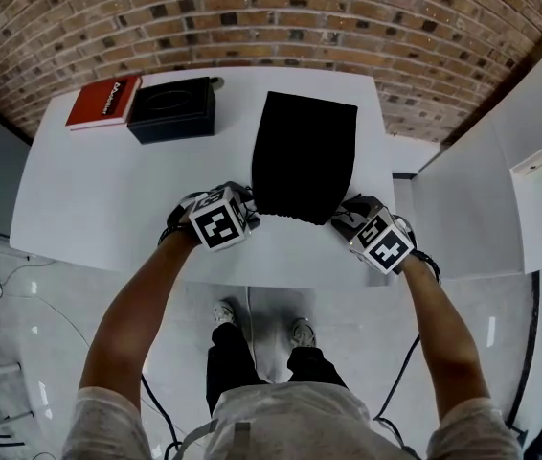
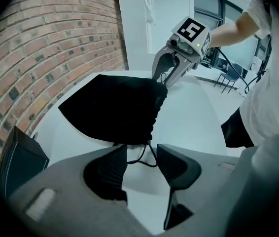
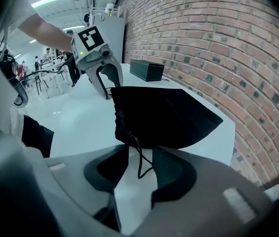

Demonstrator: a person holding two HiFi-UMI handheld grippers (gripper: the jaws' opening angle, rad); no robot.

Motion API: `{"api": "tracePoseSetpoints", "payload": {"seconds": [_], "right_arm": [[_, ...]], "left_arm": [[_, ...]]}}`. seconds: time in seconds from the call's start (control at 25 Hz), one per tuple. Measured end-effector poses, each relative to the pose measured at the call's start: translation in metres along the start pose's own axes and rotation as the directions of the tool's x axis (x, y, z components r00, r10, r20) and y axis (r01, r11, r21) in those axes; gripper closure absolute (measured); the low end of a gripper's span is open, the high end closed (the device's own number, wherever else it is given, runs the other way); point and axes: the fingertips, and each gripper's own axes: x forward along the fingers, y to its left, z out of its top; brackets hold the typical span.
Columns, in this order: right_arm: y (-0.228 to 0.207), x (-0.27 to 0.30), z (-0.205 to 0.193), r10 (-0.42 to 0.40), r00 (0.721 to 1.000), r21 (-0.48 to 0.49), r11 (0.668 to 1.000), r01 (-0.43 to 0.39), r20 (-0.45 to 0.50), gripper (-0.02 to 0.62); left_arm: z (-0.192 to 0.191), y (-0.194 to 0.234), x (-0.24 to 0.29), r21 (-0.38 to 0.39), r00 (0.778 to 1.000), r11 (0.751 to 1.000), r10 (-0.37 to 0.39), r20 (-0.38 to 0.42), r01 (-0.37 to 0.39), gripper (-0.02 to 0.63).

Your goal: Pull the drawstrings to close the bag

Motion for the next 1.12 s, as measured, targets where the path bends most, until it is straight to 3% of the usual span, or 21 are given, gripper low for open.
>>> {"api": "tracePoseSetpoints", "payload": {"seconds": [0.24, 0.44, 0.6, 0.76, 1.12], "right_arm": [[-0.006, 0.009, -0.009, 0.038, 0.999, -0.004, 0.999, -0.038, -0.015, 0.46], [-0.002, 0.008, -0.008, 0.077, 0.997, 0.039, 0.996, -0.077, -0.011, 0.486], [0.0, 0.01, -0.008, 0.098, 0.995, 0.077, 0.992, -0.098, 0.009, 0.52], [0.0, 0.009, -0.008, 0.093, 0.995, 0.101, 0.99, -0.095, 0.017, 0.525], [0.004, 0.008, -0.009, 0.061, 0.998, 0.09, 0.994, -0.062, 0.005, 0.578]], "left_arm": [[0.001, -0.001, 0.005, -0.015, 0.996, 0.996, -0.092, -0.015, 0.092, 0.427], [-0.001, -0.006, 0.005, -0.075, 0.985, 0.982, -0.174, -0.018, 0.172, 0.451], [-0.001, -0.004, 0.006, -0.11, 0.985, 0.979, -0.174, -0.014, 0.171, 0.464], [-0.002, -0.004, 0.005, -0.149, 0.986, 0.975, -0.166, -0.004, 0.164, 0.516], [-0.001, -0.013, 0.008, -0.124, 0.994, 0.987, -0.106, -0.03, 0.101, 0.583]]}}
